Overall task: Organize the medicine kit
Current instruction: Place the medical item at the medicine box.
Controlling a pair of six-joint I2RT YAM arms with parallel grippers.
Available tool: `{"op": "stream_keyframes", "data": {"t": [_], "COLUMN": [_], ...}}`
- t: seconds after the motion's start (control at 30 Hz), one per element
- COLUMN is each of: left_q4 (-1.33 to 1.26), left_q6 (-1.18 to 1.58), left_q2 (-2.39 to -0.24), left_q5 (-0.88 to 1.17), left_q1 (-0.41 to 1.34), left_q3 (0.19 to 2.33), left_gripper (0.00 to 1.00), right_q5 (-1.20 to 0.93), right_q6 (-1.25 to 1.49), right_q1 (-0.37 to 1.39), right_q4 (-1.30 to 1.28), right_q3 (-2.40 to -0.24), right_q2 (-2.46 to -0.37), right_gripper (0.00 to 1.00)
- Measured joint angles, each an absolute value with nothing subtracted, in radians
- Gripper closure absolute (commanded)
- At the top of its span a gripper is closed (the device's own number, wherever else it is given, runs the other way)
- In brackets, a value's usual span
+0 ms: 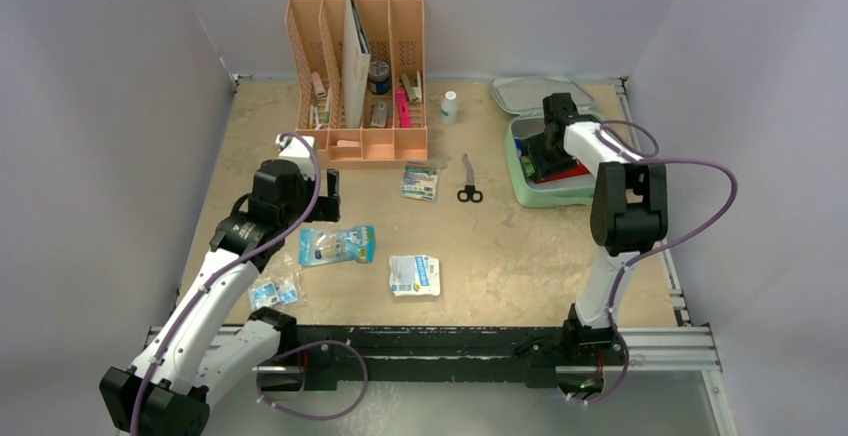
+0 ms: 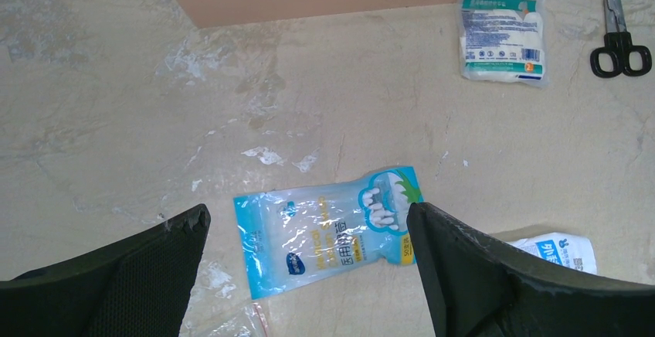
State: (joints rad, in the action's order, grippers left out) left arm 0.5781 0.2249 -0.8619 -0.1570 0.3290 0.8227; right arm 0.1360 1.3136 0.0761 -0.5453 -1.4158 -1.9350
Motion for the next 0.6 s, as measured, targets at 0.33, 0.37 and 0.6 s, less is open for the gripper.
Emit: {"op": "stream_keyframes", "data": {"t": [0.33, 0.37, 0.6], "left_q4": [0.578, 0.578, 0.578], "left_q6": [0.225, 0.224, 0.224], "left_q2": [-0.876, -0.877, -0.887], "left_q5": [-0.163, -0.164, -0.165], "left_q1": [0.329, 0.329, 0.329], "left_q3": [0.823, 0.823, 0.823], "left_gripper": [0.02, 0.02, 0.02], "right_q5": [0.128, 0.128, 0.161], "right_q6": [1.317, 1.316, 1.254], "right_q1": [0.076, 0.076, 0.075], "right_q4": [-0.567, -0.571, -0.615], "right_q3": [-1.442, -1.447, -1.477], "right_q2": [-1.944, -1.944, -1.919], "right_gripper": [0.24, 0.23, 0.25]}}
